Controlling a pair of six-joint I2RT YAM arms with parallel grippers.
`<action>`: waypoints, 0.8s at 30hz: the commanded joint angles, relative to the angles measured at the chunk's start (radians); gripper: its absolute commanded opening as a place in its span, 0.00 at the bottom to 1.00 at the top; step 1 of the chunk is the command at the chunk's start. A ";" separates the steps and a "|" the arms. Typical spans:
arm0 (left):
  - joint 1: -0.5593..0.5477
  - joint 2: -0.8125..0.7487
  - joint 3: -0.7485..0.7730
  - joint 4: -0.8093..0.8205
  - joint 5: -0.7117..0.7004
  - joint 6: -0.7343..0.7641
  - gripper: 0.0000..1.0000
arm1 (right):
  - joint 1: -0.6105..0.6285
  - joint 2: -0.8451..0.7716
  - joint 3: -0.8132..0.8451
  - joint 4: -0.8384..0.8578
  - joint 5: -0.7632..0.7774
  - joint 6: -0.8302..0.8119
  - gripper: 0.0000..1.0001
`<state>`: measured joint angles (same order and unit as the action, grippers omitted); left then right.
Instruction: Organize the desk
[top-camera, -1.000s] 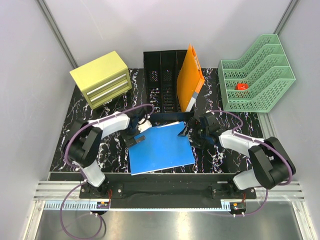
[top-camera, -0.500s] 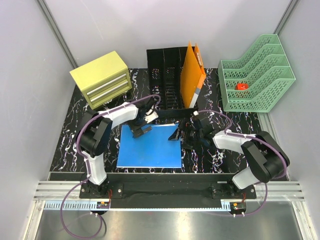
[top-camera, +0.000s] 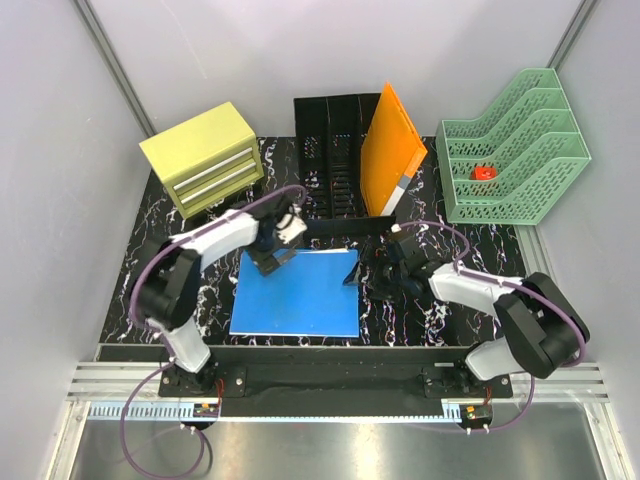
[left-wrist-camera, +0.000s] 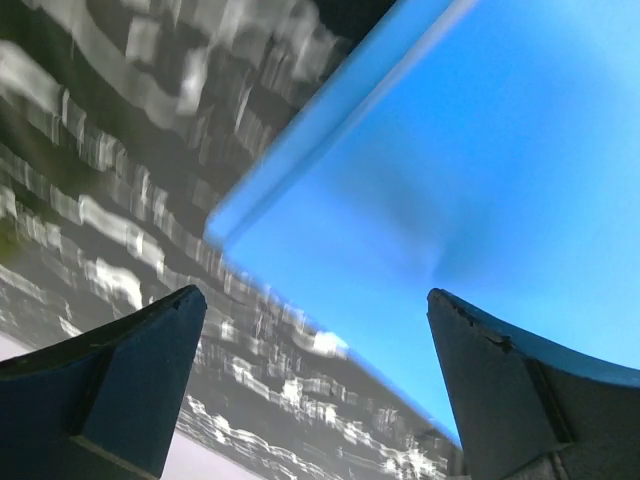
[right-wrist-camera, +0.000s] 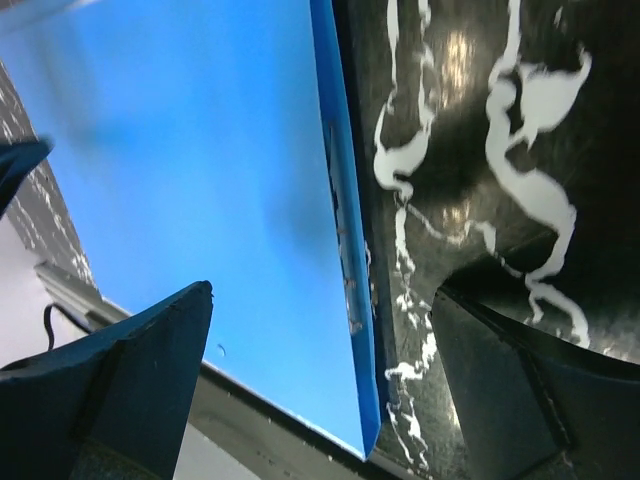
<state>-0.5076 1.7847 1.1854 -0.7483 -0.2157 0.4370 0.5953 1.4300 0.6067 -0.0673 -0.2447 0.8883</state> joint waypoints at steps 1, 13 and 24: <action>0.105 -0.232 -0.072 -0.051 0.032 0.019 0.99 | 0.003 0.090 -0.015 -0.056 0.235 -0.077 1.00; 0.176 -0.202 -0.294 0.092 -0.068 -0.021 0.99 | 0.001 0.317 -0.036 0.283 0.271 -0.057 1.00; 0.175 -0.070 -0.270 0.148 -0.096 -0.060 0.99 | 0.003 0.239 -0.140 0.304 0.418 -0.052 1.00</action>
<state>-0.3359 1.6432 0.9287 -0.7395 -0.3244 0.4206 0.6022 1.6318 0.5652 0.5179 0.0135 0.8780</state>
